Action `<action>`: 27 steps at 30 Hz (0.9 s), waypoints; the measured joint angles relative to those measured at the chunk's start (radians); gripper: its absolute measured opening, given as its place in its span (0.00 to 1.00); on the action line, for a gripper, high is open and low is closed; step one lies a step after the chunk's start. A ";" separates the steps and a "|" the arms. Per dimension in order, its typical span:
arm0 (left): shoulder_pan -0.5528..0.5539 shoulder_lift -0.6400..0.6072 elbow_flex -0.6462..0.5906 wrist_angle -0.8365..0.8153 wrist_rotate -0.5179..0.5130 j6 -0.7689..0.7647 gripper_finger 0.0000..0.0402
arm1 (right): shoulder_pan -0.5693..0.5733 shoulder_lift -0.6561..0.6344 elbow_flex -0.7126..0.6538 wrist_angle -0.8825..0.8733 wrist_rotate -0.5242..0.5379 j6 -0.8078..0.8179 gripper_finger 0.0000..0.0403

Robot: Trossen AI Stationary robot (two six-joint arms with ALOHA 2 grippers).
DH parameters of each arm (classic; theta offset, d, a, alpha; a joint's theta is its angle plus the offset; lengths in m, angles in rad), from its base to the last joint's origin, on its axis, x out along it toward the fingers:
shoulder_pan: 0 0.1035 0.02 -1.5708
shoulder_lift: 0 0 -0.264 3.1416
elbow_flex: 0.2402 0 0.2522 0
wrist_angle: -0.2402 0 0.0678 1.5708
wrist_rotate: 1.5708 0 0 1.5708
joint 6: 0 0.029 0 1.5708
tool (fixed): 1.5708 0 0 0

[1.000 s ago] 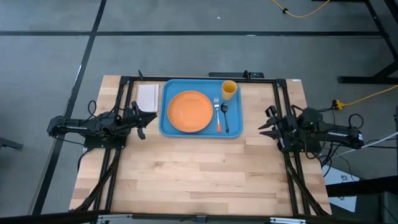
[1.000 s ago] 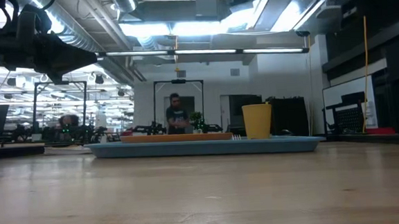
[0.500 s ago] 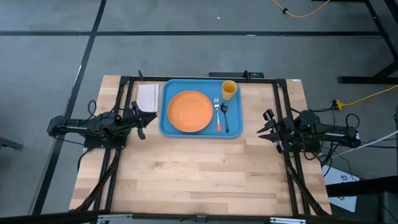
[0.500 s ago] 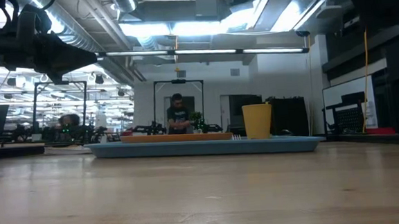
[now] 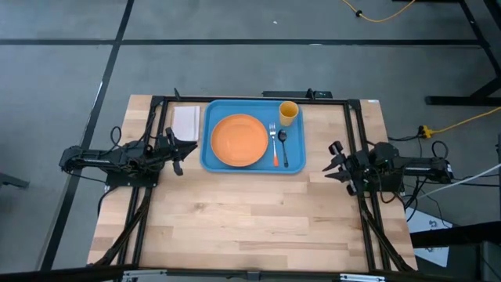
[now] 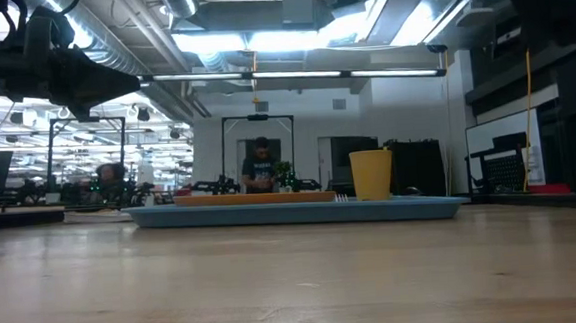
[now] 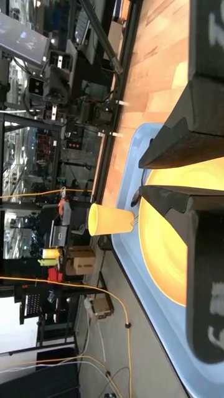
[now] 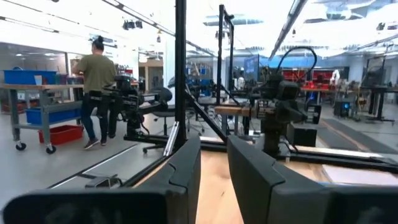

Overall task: Pick and place plate/cup/fork/spoon on tray
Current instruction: Return to Home Position

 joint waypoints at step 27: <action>0.000 0.000 0.000 0.000 0.000 0.000 0.12 | 0.000 0.000 0.000 -0.219 0.334 -0.059 0.21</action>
